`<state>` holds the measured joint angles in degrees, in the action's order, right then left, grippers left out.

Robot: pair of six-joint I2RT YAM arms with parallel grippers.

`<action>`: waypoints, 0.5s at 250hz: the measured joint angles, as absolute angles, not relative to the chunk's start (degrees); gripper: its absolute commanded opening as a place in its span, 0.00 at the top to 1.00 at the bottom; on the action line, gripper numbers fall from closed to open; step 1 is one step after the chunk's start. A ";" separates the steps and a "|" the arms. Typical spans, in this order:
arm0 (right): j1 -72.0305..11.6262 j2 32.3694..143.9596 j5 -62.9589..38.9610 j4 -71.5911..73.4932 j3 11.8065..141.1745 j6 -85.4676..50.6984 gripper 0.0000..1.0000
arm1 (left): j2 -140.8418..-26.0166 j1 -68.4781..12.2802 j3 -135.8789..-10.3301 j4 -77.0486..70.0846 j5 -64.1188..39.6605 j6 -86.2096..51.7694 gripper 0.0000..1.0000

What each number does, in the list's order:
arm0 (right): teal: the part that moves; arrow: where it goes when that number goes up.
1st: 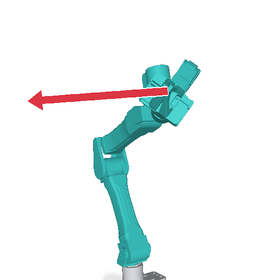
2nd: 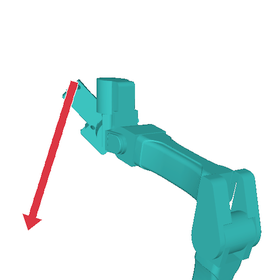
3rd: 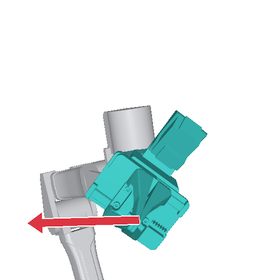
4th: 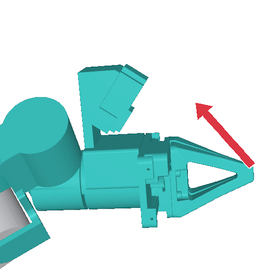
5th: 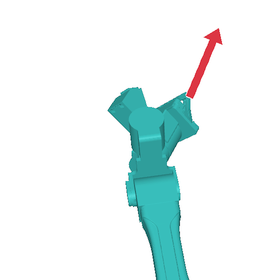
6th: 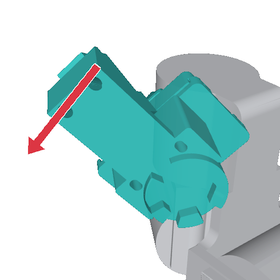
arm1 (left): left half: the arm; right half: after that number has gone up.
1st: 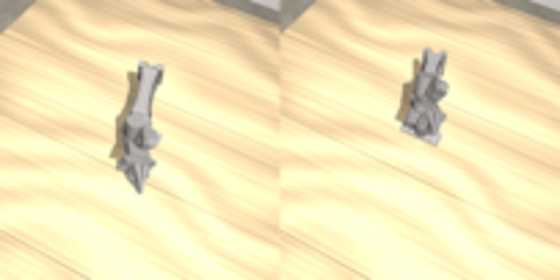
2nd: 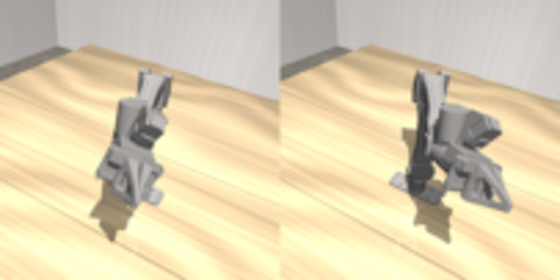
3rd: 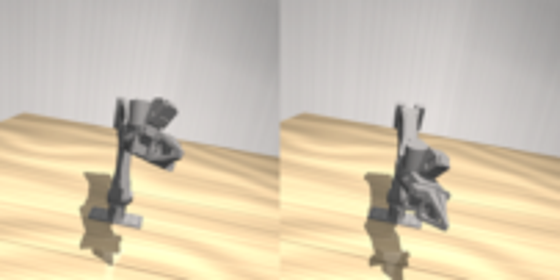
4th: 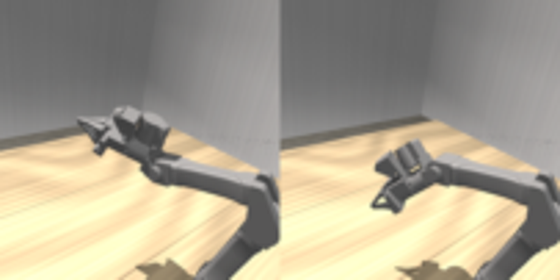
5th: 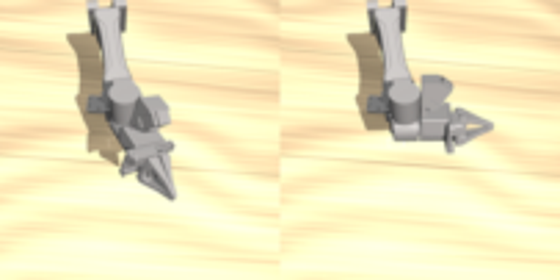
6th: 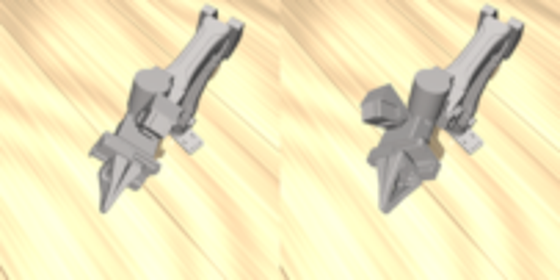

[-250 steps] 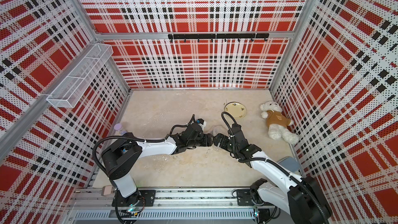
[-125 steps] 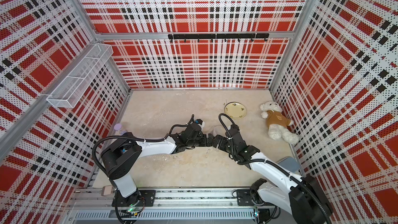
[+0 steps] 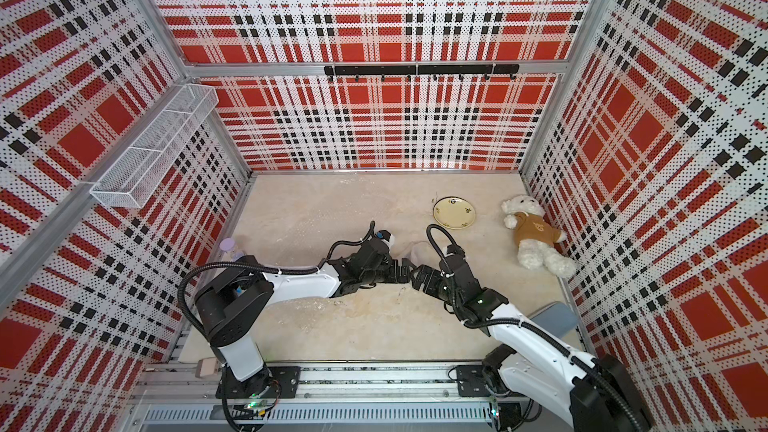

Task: Unpack dinner plates from bubble wrap
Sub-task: Unwrap the bubble wrap at the center of the board.

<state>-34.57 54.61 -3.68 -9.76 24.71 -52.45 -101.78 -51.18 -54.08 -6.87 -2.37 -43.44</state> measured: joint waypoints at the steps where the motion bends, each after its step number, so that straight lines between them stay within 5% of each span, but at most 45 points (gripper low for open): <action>1: -34.57 54.52 -3.73 -9.72 24.64 -52.49 0.03 | -101.71 -51.18 -54.04 -6.85 -2.35 -43.44 0.00; 125: -29.80 55.22 -9.98 1.17 18.81 -61.30 0.03 | -95.88 -45.74 -49.74 -6.37 -1.85 -42.76 0.01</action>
